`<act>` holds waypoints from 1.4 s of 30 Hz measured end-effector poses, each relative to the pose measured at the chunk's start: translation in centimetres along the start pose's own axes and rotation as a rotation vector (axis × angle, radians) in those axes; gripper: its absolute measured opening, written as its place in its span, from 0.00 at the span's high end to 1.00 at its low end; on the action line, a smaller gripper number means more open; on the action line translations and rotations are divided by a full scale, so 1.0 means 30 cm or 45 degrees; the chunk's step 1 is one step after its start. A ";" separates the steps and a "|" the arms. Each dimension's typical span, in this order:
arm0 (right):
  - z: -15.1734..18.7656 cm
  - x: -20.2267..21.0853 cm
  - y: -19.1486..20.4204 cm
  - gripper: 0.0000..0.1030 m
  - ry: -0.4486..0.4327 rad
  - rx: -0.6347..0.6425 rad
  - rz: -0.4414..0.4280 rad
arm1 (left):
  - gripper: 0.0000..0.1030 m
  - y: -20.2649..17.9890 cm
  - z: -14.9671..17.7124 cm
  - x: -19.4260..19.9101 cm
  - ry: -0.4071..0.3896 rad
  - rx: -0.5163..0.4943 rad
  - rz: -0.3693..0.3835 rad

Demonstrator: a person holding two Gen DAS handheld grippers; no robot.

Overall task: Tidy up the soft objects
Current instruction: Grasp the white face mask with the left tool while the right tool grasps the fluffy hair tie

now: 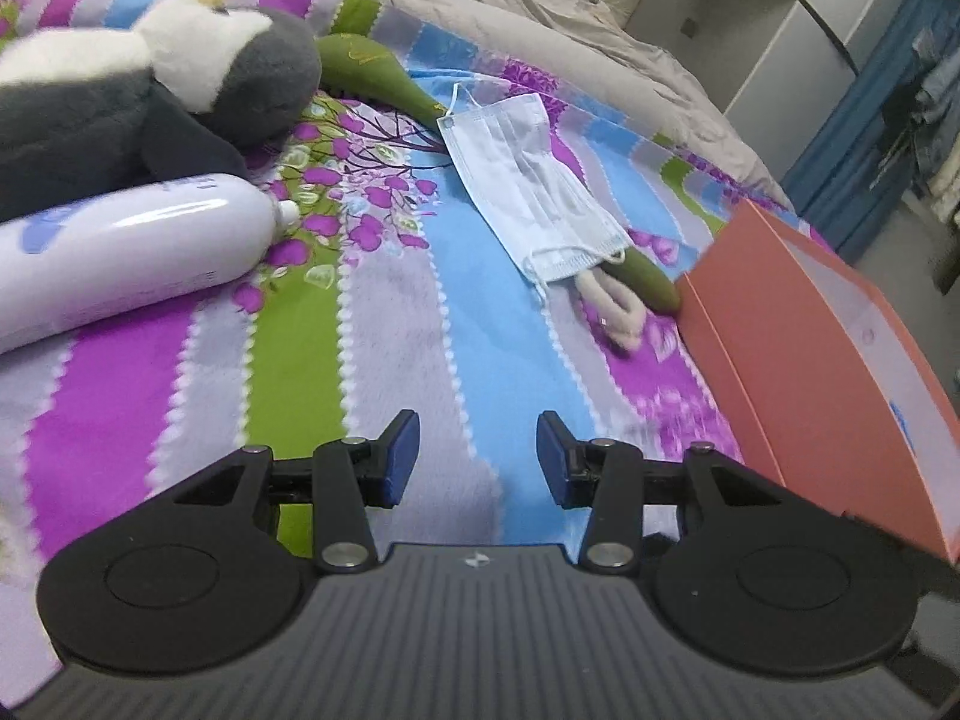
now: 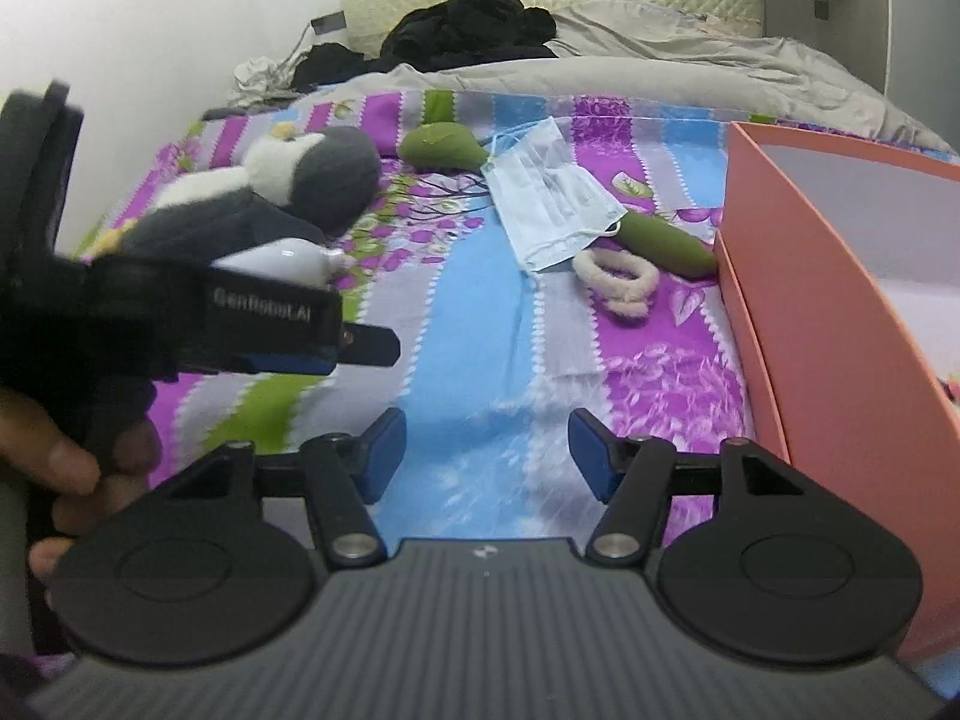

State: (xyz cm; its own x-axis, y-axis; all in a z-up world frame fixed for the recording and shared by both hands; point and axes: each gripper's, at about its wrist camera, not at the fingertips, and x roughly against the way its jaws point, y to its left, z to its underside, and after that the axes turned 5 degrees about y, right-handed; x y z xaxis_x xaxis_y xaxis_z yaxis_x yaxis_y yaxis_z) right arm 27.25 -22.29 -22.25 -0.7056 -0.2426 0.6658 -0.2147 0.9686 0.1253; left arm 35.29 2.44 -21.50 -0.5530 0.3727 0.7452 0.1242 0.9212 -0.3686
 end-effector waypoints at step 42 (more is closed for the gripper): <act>-0.174 -0.316 -0.136 0.64 -0.049 -0.028 0.320 | 0.98 -0.095 -0.291 -0.360 -0.011 0.004 0.100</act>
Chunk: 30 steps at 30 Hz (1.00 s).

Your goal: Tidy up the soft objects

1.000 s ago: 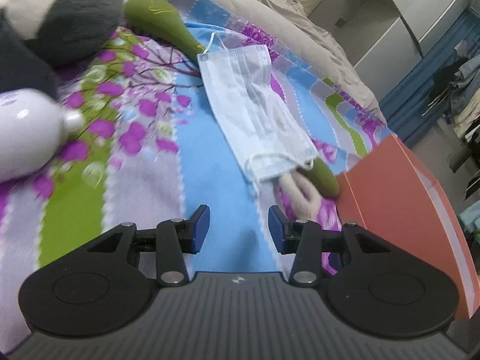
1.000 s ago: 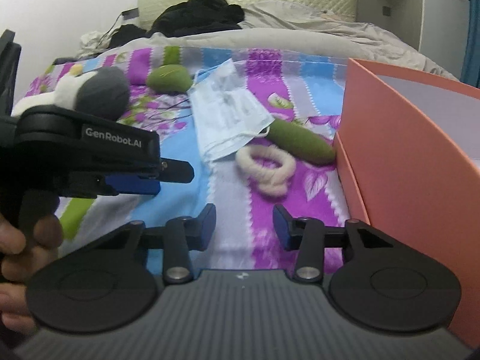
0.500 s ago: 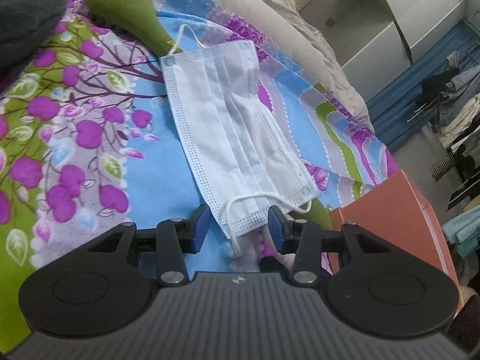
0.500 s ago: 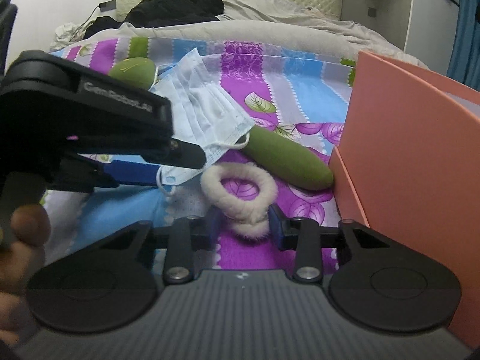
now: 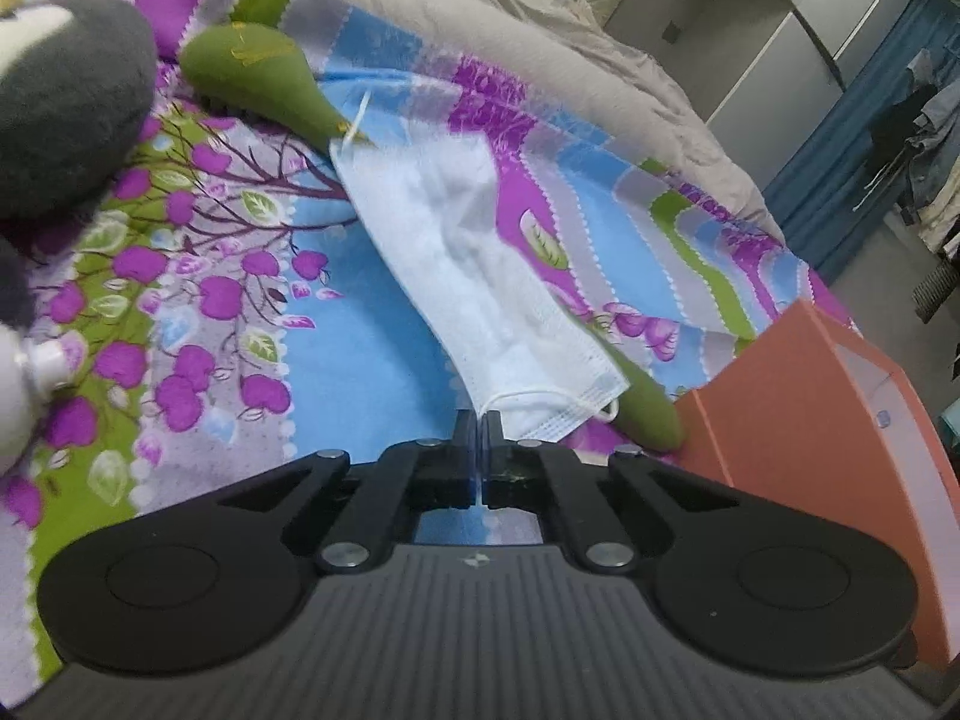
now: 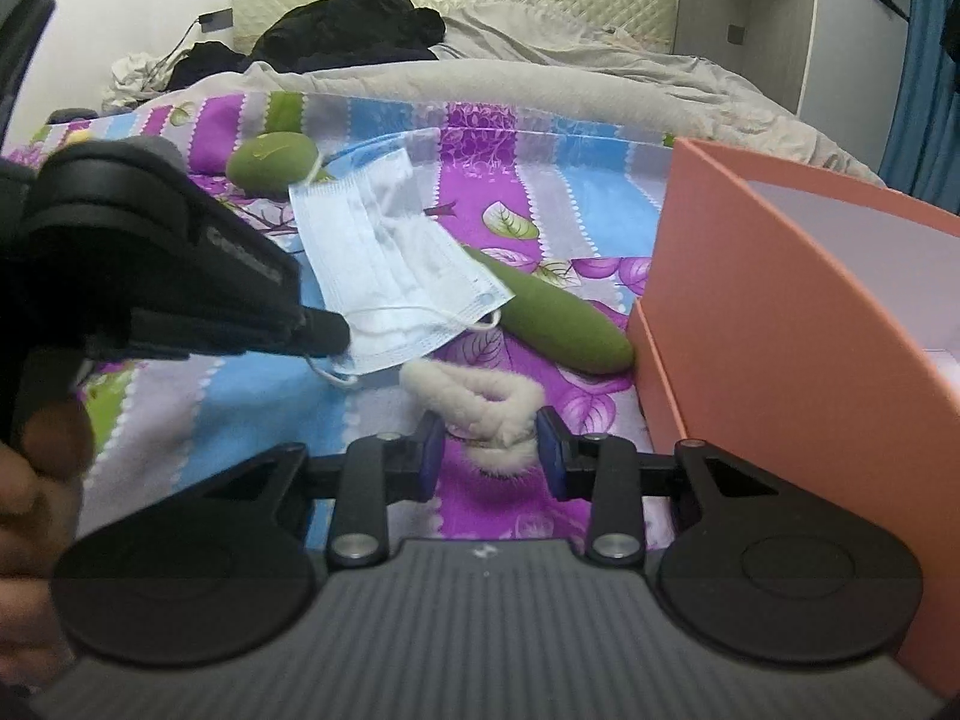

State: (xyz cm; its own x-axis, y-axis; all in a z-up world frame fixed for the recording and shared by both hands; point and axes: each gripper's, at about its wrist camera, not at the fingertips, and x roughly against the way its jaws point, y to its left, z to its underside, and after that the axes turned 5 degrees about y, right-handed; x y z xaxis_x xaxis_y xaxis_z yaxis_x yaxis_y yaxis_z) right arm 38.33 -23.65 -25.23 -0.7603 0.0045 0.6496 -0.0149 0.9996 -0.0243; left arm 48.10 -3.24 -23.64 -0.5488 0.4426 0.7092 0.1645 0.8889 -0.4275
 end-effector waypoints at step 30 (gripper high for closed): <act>0.257 0.533 0.138 0.64 0.140 0.182 -0.205 | 0.98 0.186 0.604 0.841 -0.027 0.262 -0.112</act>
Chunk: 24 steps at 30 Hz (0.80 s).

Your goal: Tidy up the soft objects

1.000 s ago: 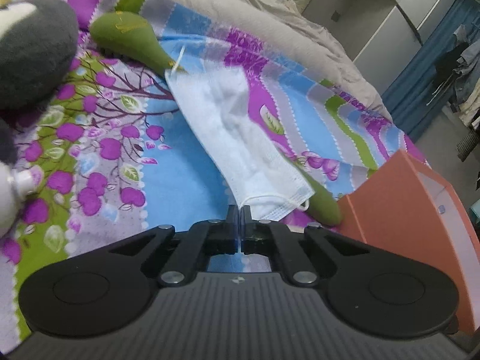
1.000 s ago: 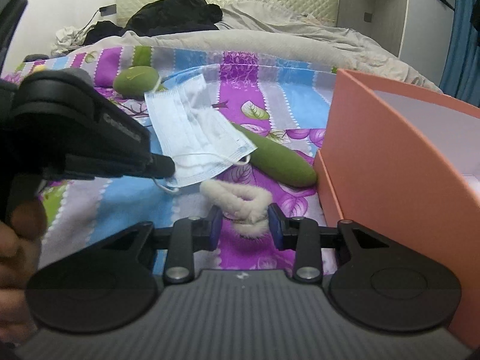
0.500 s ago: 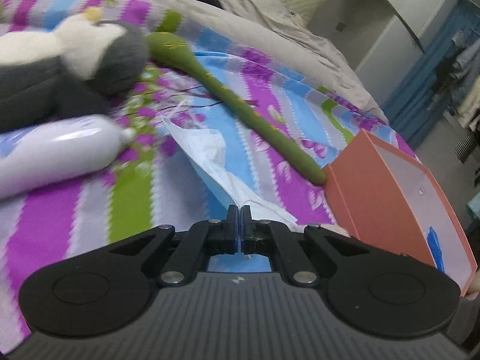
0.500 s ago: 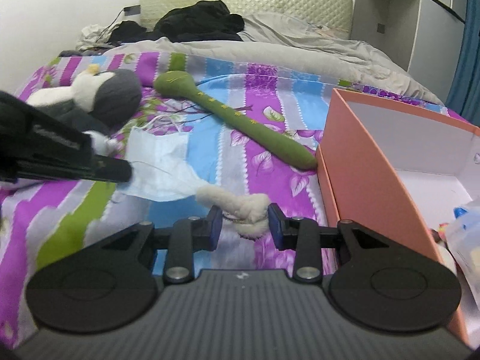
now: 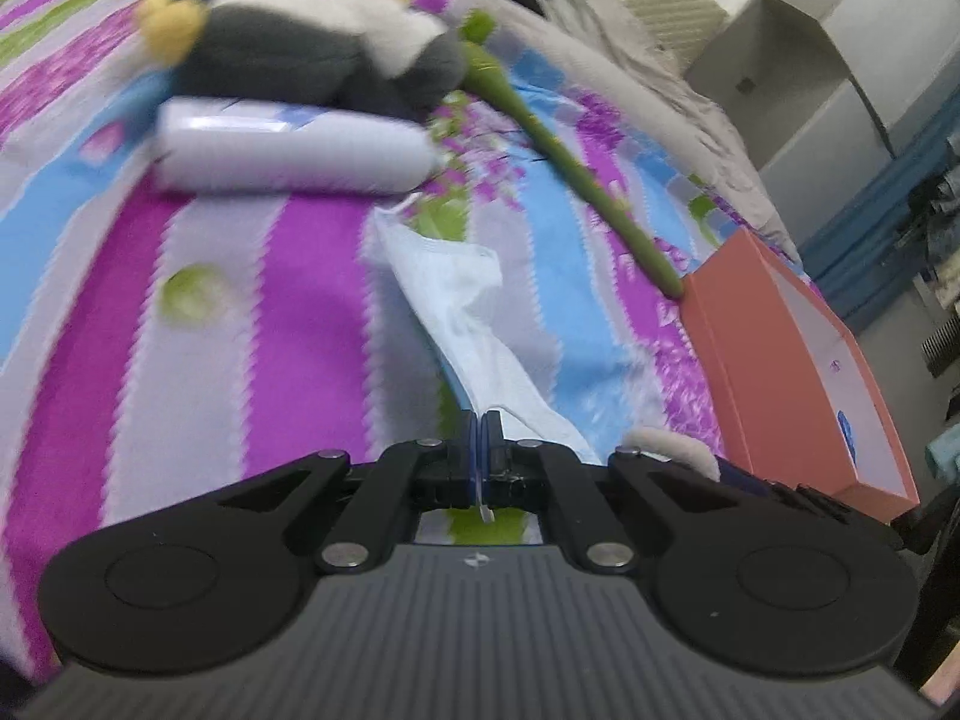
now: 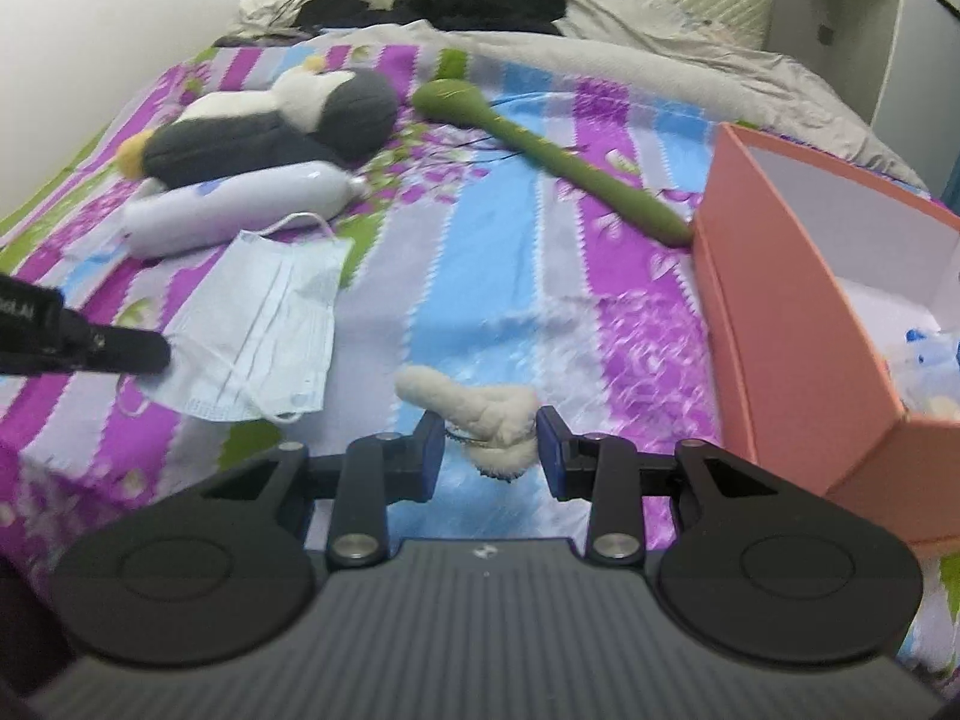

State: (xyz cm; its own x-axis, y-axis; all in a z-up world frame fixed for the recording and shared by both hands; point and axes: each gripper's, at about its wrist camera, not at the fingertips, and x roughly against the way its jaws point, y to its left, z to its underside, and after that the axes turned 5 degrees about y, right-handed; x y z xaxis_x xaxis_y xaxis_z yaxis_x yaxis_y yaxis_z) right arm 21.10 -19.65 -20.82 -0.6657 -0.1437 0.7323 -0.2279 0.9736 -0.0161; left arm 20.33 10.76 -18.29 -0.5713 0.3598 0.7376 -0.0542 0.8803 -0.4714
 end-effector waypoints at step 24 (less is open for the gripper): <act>0.057 -0.035 0.105 0.37 0.148 -0.038 -0.213 | 0.27 0.053 0.039 -0.002 -0.035 -0.097 -0.092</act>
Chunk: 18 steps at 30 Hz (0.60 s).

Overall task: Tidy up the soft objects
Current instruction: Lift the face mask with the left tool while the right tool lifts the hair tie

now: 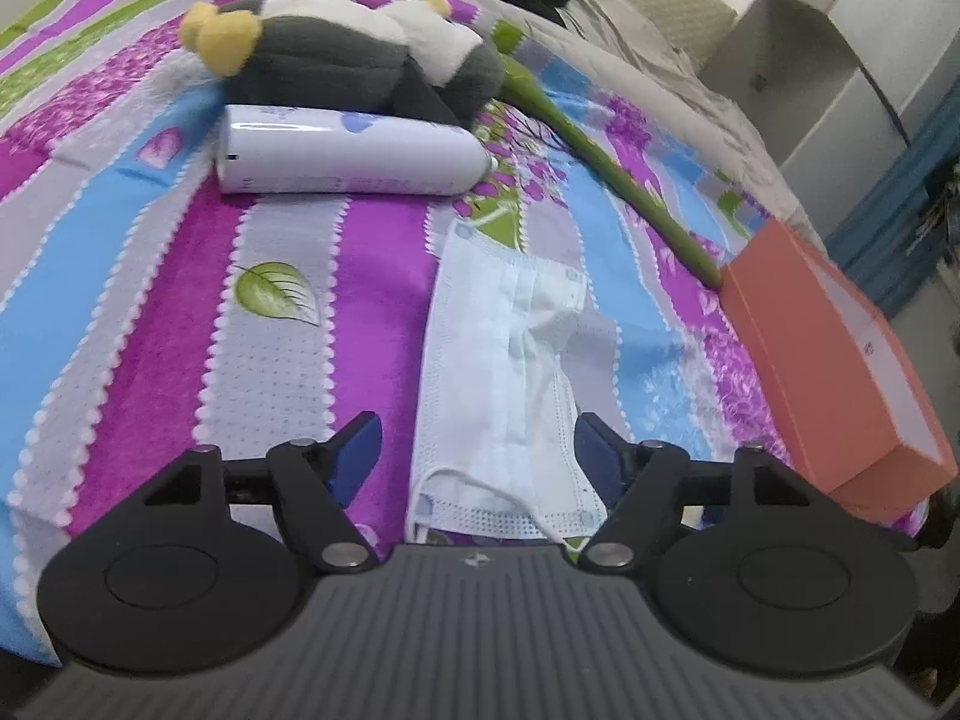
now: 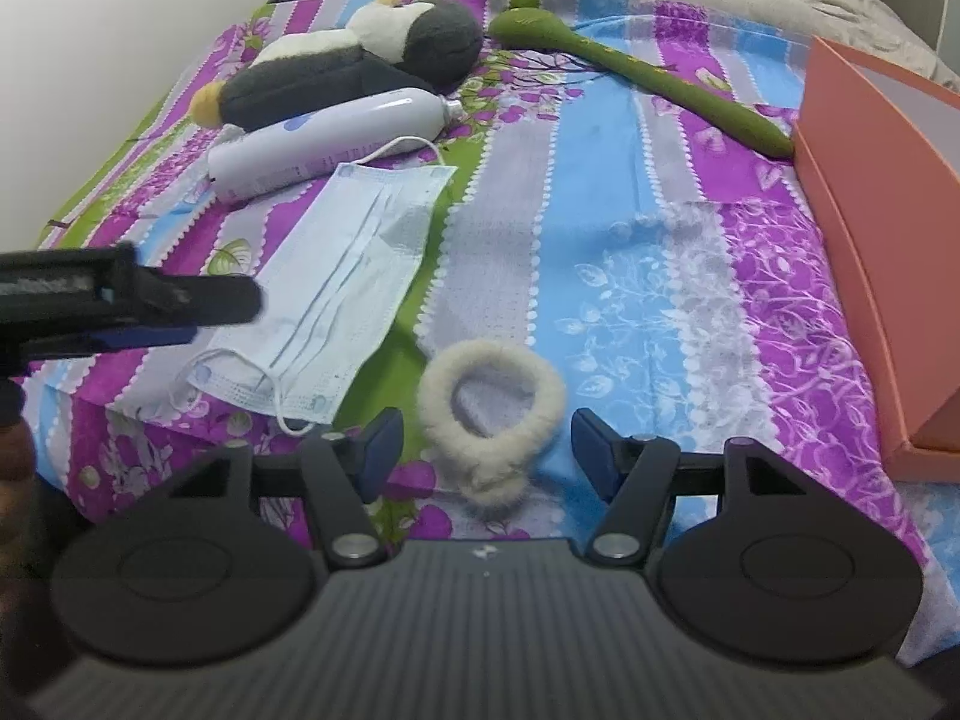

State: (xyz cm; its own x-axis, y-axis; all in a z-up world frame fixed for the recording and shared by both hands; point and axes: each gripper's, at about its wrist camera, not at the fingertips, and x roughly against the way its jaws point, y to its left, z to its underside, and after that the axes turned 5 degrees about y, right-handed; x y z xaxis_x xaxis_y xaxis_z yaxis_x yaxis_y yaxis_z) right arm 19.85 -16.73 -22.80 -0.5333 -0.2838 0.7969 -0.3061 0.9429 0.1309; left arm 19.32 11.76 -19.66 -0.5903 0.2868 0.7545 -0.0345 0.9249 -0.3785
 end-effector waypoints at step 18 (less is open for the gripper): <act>0.027 0.031 -0.057 0.80 -0.049 0.033 0.106 | 0.24 -0.154 0.049 -0.147 0.080 -0.274 -0.113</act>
State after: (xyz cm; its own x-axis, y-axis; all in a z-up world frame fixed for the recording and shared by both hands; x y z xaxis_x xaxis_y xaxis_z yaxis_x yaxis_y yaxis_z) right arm 19.24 -18.76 -22.78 -0.5878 -0.2114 0.7809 -0.2794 0.9589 0.0493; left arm 20.90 5.86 -22.01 -0.5411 0.2110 0.8141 0.0926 0.9771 -0.1917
